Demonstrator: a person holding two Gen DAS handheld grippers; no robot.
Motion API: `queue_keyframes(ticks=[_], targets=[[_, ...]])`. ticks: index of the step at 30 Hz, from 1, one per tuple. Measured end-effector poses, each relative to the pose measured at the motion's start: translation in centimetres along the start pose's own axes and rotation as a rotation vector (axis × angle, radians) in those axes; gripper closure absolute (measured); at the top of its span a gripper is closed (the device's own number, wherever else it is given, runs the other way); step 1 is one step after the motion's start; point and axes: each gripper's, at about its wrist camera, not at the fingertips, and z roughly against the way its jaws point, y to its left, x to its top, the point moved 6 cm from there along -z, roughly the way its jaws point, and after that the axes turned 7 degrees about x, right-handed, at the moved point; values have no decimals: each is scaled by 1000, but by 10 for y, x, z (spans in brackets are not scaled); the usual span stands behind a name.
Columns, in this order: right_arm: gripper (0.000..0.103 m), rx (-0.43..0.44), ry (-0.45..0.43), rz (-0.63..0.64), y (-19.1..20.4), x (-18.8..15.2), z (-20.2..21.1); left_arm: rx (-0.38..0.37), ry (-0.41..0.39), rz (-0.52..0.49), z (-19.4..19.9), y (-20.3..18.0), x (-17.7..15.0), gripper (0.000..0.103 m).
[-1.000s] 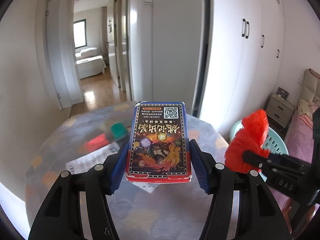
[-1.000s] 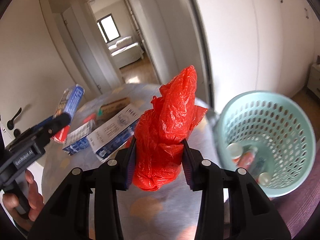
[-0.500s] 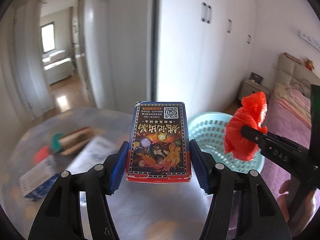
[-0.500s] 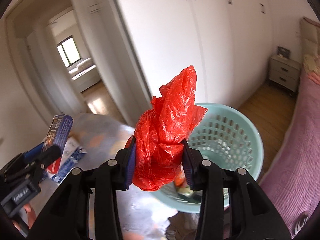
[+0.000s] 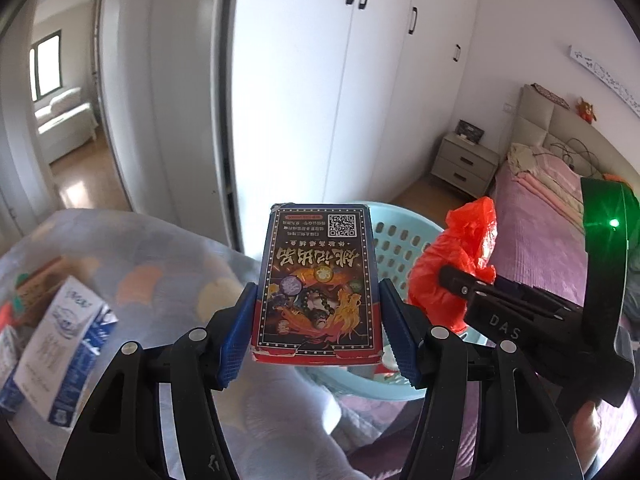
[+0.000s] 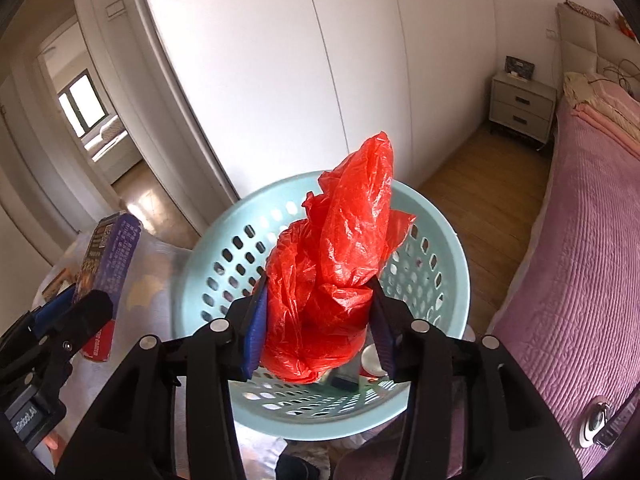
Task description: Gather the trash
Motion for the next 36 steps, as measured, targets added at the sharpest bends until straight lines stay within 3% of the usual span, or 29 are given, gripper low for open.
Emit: queue_keyframes(ticks=[2, 5, 12, 20, 25, 36], targets=[[51, -7, 3, -5, -3, -2, -2, -10, 1, 7, -5, -3, 0, 41], [49, -15, 11, -10, -7, -2, -6, 6, -12, 24, -5, 5, -1, 27], [48, -24, 6, 6, -4, -6, -5, 39, -59, 45, 14, 21, -4, 22], [39, -53, -18, 41, 9, -8, 5, 82, -112, 62, 39, 35, -2, 19], [31, -48, -65, 92, 27, -9, 22, 122, -147, 74, 62, 48, -8, 18], [27, 86, -177, 243, 108, -29, 66, 266, -171, 157, 106, 96, -35, 15]])
